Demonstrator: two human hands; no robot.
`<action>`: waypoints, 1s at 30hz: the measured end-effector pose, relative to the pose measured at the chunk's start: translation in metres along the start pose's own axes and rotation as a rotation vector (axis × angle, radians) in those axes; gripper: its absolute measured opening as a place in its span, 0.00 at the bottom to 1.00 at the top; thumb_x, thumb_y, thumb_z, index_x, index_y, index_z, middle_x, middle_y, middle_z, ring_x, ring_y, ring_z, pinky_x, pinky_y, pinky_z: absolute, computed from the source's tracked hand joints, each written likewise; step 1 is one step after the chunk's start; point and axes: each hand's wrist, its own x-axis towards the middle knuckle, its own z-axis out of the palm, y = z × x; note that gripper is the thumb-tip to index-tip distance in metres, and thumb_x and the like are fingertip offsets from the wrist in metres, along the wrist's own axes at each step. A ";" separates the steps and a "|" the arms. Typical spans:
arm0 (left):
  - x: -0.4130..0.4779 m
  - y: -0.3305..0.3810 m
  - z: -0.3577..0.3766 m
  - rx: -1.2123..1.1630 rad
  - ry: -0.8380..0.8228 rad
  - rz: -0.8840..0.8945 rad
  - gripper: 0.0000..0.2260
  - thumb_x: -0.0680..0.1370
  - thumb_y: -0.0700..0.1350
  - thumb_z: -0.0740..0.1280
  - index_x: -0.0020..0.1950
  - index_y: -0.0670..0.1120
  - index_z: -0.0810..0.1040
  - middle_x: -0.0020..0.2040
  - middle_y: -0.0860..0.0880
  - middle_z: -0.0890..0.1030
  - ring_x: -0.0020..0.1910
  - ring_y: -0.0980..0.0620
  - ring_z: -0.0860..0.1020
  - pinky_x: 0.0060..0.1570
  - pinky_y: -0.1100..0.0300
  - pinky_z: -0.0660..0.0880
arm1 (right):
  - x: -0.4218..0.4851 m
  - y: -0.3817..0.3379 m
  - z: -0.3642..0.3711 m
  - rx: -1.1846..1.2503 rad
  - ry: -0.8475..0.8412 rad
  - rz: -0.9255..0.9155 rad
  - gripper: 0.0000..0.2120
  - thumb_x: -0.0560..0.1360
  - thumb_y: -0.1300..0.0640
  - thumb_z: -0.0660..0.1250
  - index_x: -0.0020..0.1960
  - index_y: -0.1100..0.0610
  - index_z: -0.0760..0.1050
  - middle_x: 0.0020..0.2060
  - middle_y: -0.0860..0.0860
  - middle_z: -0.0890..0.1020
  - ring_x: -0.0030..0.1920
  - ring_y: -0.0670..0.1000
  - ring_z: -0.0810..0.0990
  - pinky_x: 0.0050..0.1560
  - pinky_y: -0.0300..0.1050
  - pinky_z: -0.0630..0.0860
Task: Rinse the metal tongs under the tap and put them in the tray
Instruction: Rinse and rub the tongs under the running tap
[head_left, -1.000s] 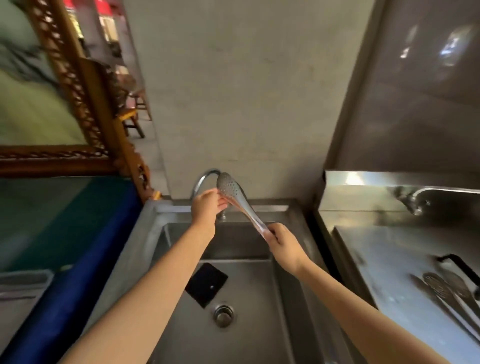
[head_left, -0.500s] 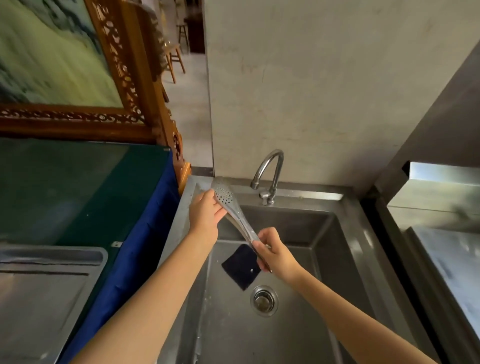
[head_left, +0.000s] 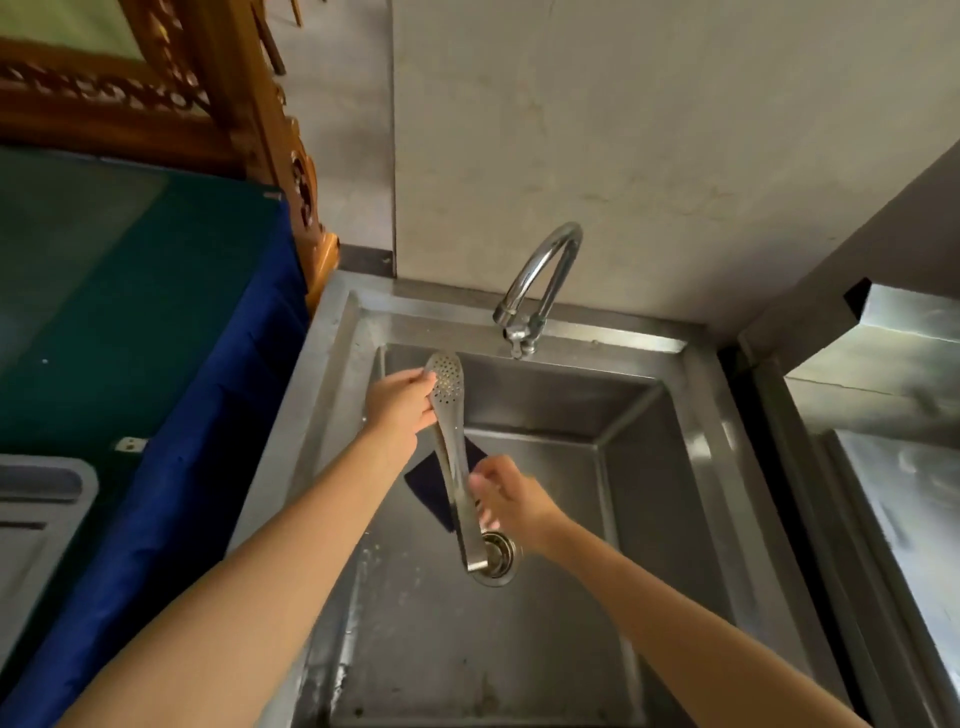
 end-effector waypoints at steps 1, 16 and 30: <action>0.008 -0.004 0.004 0.009 0.004 0.004 0.14 0.77 0.38 0.65 0.62 0.38 0.75 0.58 0.40 0.79 0.52 0.46 0.78 0.50 0.55 0.76 | 0.015 0.004 -0.010 -0.085 0.055 -0.008 0.13 0.79 0.47 0.56 0.59 0.54 0.68 0.45 0.51 0.81 0.40 0.47 0.80 0.46 0.46 0.78; 0.079 -0.069 0.024 -0.127 -0.113 0.011 0.07 0.78 0.38 0.63 0.54 0.40 0.77 0.46 0.44 0.83 0.47 0.48 0.82 0.47 0.55 0.80 | 0.185 0.016 -0.073 -0.988 0.524 -0.207 0.27 0.75 0.69 0.61 0.71 0.65 0.56 0.63 0.63 0.69 0.60 0.63 0.73 0.52 0.56 0.75; 0.094 -0.066 0.039 -0.123 -0.128 0.003 0.06 0.77 0.37 0.64 0.53 0.39 0.78 0.45 0.44 0.83 0.46 0.48 0.82 0.47 0.55 0.81 | 0.197 0.026 -0.097 -0.985 0.409 -0.337 0.26 0.77 0.70 0.55 0.73 0.67 0.52 0.64 0.65 0.68 0.58 0.68 0.73 0.55 0.59 0.72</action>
